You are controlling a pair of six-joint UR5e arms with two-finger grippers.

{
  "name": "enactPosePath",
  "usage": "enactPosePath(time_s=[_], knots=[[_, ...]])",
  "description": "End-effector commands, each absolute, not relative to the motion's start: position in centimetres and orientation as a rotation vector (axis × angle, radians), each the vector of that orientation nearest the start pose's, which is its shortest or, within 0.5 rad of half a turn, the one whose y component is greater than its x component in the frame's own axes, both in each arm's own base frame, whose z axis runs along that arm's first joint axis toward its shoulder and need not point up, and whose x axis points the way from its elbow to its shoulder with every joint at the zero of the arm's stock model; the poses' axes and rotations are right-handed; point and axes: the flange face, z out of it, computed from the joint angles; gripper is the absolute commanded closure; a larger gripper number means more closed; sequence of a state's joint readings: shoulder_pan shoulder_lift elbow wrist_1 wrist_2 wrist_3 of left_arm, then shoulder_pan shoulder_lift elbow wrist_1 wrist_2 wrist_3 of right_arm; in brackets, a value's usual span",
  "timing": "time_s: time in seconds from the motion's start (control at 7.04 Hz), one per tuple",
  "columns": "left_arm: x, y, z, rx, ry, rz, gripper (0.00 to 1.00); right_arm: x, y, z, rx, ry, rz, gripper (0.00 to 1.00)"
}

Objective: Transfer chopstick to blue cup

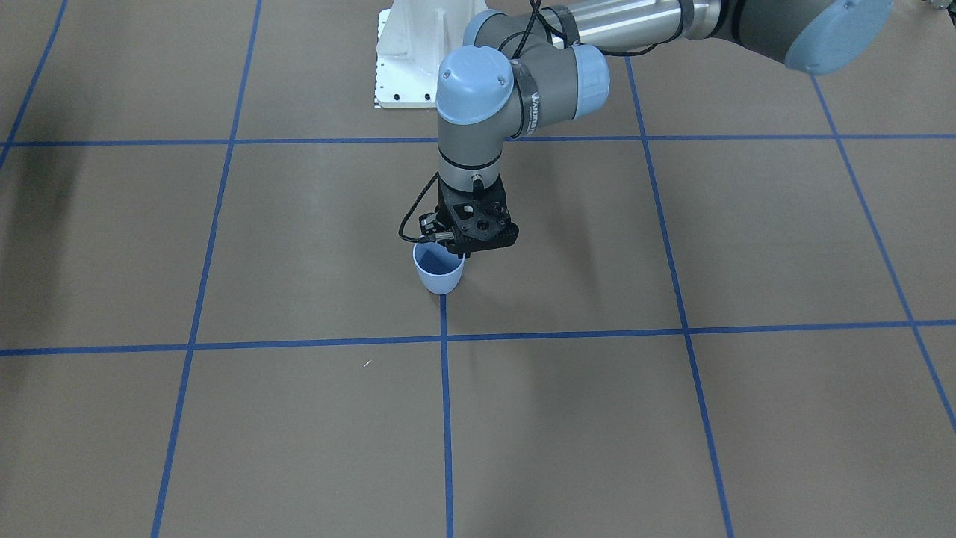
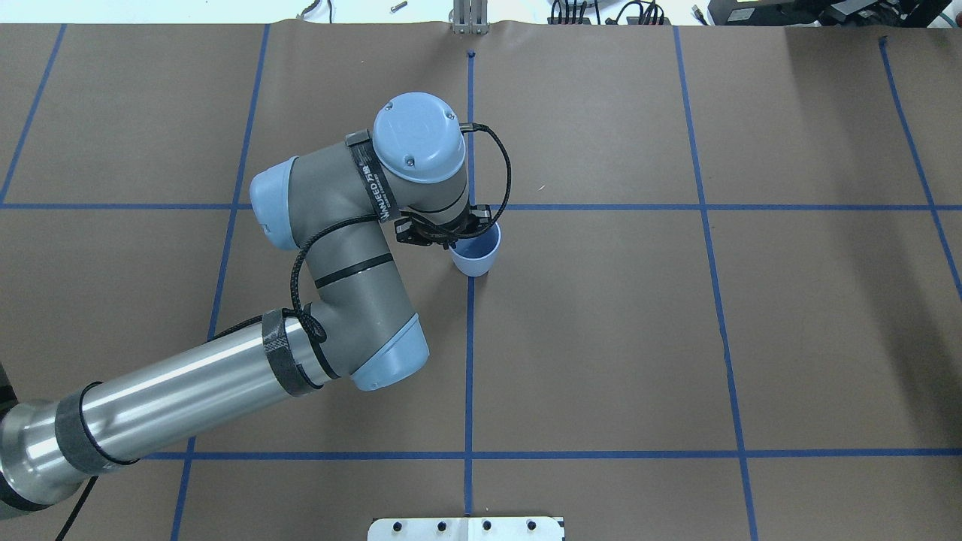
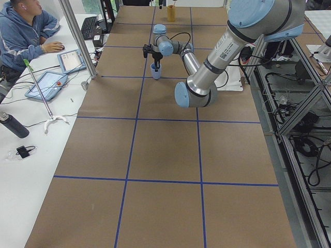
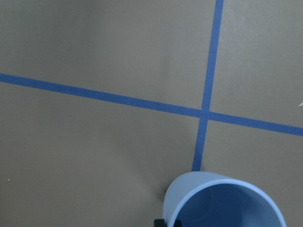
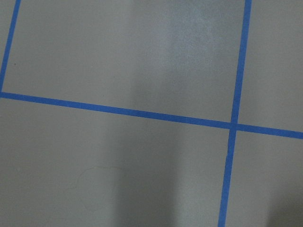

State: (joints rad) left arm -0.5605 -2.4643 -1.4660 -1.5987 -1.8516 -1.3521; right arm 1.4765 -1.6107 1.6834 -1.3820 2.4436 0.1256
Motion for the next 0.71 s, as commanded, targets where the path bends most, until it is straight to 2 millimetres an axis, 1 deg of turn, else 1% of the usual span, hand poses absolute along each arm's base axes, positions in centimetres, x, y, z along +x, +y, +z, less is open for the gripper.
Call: enactPosePath(time_s=[0.0, 0.14, 0.28, 0.57], knots=[[58.1, -48.4, 14.3, 0.068, 0.871, -0.196, 1.0, 1.0, -49.0, 59.6, 0.145, -0.888, -0.086, 0.0], [57.9, -48.3, 13.9, 0.072, 0.878, -0.193, 0.98, 1.0, -49.0, 59.6, 0.144, -0.888, -0.084, 0.0], [57.7, -48.3, 13.8, 0.075, 0.881, -0.193, 0.03, 1.0, -49.0, 59.5, 0.145, -0.888, -0.084, 0.0], [56.8, -48.0, 12.6, 0.088, 0.903, -0.192, 0.02, 0.8, -49.0, 59.6, 0.142, -0.888, -0.086, 0.0]])
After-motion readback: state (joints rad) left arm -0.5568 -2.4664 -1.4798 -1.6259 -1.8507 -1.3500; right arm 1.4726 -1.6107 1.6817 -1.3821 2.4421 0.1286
